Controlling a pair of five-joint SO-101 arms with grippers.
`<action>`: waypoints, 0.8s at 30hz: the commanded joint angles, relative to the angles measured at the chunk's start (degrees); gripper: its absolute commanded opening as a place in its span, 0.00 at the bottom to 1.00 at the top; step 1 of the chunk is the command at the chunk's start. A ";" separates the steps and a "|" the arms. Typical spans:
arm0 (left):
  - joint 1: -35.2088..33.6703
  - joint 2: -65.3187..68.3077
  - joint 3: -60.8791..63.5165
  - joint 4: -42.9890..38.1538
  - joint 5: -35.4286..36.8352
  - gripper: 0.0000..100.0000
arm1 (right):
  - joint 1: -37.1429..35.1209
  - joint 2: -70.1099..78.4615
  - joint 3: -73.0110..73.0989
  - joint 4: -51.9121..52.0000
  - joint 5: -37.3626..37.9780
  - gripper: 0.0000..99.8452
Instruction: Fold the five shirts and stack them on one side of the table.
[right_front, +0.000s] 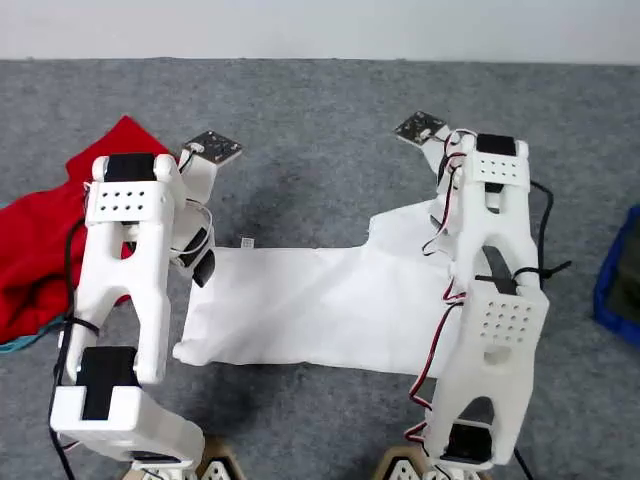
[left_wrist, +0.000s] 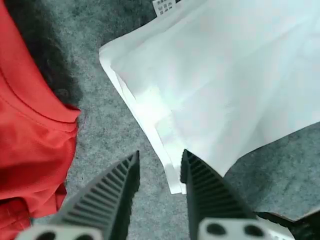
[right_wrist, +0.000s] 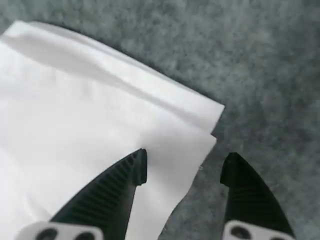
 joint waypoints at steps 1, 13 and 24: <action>0.53 -2.73 -0.22 1.23 0.79 0.13 | -1.36 0.75 -2.73 -2.77 0.44 0.25; 0.44 -2.73 -0.22 1.23 0.79 0.13 | -2.51 3.56 -2.73 -4.00 0.53 0.00; 0.18 -2.73 3.47 1.32 0.88 0.13 | -4.79 -0.13 -3.08 6.99 6.77 0.01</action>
